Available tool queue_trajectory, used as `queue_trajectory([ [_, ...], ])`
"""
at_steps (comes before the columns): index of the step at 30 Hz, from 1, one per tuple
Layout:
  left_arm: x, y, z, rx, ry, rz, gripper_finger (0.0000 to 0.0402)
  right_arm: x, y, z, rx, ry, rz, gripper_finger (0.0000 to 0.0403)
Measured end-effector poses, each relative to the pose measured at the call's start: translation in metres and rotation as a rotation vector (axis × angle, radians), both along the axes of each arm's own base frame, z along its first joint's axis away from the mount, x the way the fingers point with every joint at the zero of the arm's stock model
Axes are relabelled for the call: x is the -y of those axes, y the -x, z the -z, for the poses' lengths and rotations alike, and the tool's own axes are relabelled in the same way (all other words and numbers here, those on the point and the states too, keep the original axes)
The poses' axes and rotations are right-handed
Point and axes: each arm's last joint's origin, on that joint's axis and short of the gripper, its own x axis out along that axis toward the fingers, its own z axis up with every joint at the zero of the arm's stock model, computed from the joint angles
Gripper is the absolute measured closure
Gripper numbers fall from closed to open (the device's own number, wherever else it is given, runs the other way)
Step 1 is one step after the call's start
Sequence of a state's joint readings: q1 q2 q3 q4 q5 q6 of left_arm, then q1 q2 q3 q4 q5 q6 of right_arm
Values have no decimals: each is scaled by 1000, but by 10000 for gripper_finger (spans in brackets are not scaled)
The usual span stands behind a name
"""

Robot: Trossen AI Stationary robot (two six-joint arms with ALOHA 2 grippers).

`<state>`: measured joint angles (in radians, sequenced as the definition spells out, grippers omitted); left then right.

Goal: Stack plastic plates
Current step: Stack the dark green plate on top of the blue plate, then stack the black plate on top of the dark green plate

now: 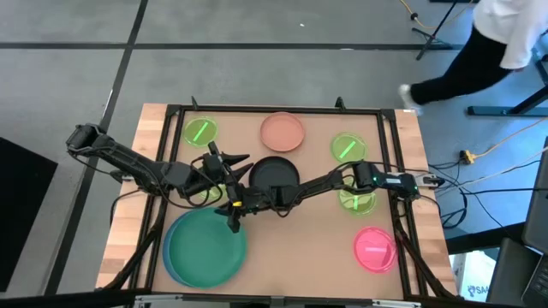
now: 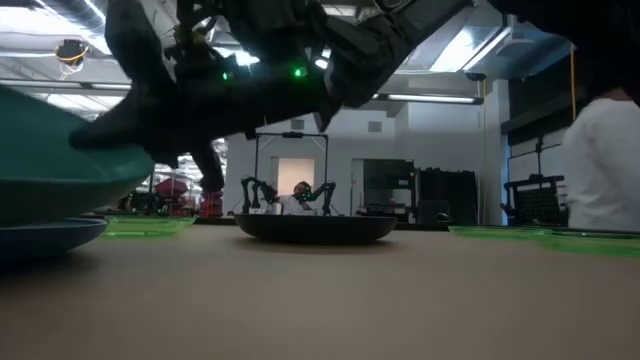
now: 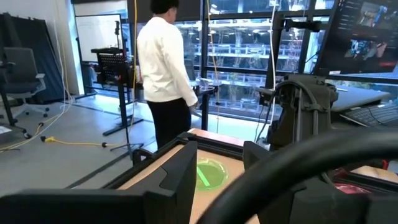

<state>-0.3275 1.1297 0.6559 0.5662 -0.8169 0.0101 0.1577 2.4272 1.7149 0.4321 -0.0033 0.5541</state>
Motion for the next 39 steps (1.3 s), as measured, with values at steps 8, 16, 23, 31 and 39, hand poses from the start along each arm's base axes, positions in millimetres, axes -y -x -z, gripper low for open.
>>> queue_trajectory([
  [8, 0, 0, 1, -8, -3, 0, 276, -1, 1, 3, -12, 35, -46, 304],
  [16, 5, 9, -7, -19, -64, -43, 276, 0, 11, -27, -65, 277, -161, 247],
  [23, 19, 27, -16, -23, -89, -57, 276, -7, 42, -66, -154, 545, -166, 245],
  [31, 33, 26, 4, -149, -93, 50, 276, 0, 123, -75, -300, 692, -130, 244],
  [39, 29, -15, 43, -250, -11, 235, 276, 16, 193, -50, -519, 776, -80, 244],
])
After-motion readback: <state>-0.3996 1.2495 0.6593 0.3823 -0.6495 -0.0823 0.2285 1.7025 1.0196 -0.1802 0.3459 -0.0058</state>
